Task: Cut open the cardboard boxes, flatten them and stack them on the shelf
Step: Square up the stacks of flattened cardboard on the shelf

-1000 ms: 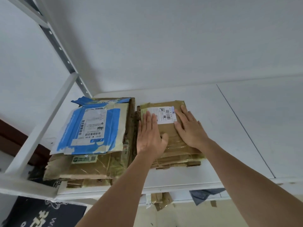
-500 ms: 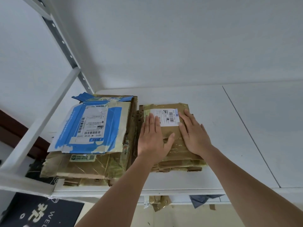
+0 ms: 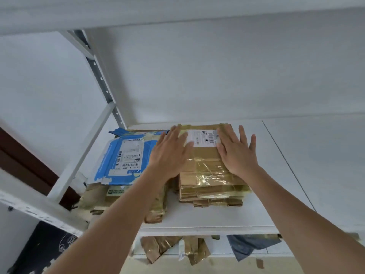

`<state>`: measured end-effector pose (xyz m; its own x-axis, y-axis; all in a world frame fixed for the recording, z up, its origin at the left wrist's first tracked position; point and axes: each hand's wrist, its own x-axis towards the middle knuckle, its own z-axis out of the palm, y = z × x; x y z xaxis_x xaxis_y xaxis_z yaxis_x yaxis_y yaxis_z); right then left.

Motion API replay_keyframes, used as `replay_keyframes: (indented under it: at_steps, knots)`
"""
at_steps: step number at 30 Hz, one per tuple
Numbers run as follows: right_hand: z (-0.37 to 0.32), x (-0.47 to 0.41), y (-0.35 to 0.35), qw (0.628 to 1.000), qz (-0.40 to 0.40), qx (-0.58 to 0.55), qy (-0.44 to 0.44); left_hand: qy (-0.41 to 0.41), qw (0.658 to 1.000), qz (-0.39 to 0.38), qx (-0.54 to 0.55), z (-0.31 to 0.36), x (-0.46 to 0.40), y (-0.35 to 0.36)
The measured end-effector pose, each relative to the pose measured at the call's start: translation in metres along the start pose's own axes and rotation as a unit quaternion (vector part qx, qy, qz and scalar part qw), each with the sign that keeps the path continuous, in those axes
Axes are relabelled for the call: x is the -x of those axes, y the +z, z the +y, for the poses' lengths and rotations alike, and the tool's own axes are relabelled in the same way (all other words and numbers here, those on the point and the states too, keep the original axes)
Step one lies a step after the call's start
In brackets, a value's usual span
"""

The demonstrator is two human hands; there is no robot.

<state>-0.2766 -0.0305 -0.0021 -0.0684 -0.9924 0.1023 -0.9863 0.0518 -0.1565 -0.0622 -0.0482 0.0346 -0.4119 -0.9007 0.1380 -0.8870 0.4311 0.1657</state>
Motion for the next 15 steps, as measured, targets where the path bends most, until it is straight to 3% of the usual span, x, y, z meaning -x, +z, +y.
replay_keyframes:
  at_steps: [3,6,10,15]
  knots:
    - [-0.024,0.001,-0.017,0.999,0.020,-0.011,-0.024,-0.089,0.995,0.044,0.022,-0.049,0.010,-0.022]
    - [-0.066,0.004,-0.023,0.994,0.041,-0.059,-0.084,-0.184,0.982,0.033,0.019,-0.097,0.028,-0.025]
    - [-0.122,0.009,-0.003,0.983,-0.009,-0.091,-0.157,-0.259,0.958,-0.119,0.004,-0.137,0.056,0.001]
    - [-0.145,0.019,0.045,0.982,-0.064,-0.018,-0.176,-0.264,0.944,-0.189,0.057,-0.151,0.087,0.039]
